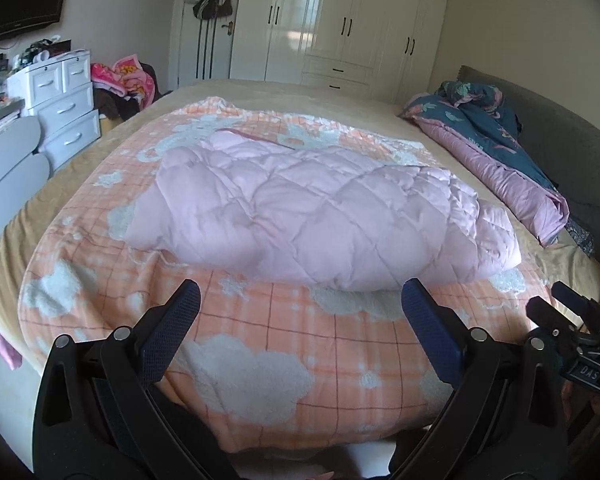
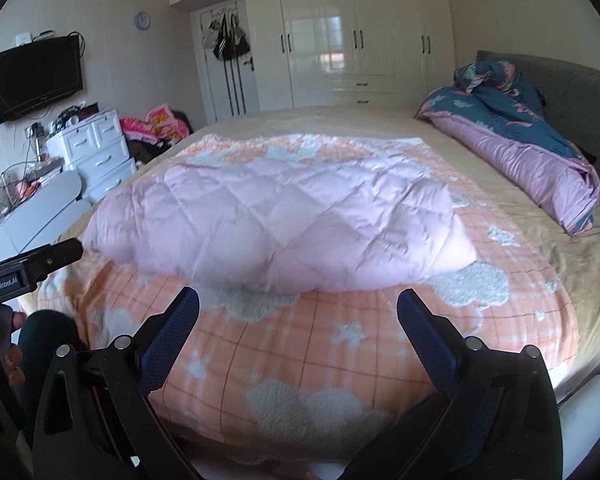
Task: Fold large clothes
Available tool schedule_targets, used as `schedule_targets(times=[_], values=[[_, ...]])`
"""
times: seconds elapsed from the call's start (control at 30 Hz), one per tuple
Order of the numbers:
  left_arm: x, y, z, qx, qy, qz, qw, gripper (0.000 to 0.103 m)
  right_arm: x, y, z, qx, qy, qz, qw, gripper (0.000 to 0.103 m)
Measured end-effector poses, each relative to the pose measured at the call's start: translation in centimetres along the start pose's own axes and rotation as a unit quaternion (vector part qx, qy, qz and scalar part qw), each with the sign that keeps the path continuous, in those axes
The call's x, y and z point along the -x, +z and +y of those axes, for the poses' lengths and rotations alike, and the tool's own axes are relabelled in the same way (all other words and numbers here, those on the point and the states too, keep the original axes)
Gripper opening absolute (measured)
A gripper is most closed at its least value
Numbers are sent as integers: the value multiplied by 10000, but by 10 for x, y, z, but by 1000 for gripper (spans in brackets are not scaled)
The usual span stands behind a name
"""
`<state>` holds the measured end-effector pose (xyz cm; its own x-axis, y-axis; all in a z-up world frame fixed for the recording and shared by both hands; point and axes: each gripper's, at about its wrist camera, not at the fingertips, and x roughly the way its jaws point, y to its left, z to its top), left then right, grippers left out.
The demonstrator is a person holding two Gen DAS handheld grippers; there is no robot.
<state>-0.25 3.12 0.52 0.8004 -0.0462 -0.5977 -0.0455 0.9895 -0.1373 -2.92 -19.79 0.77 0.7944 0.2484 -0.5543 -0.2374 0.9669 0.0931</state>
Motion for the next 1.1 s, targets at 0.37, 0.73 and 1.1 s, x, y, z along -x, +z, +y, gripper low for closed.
schedule_targets(times=[0.37,0.73,1.1], values=[[-4,-5,-4,-36,40,109,9999,94,0,1,-4,-64,4,5,10000,99],[-3,-6,-3,-39,62,105,9999,94,1,0,-3,-48,21,14,10000,99],[-1,-7,-1,-97,134,85,9998,94,1,0,-2,-44,22,11,10000,99]])
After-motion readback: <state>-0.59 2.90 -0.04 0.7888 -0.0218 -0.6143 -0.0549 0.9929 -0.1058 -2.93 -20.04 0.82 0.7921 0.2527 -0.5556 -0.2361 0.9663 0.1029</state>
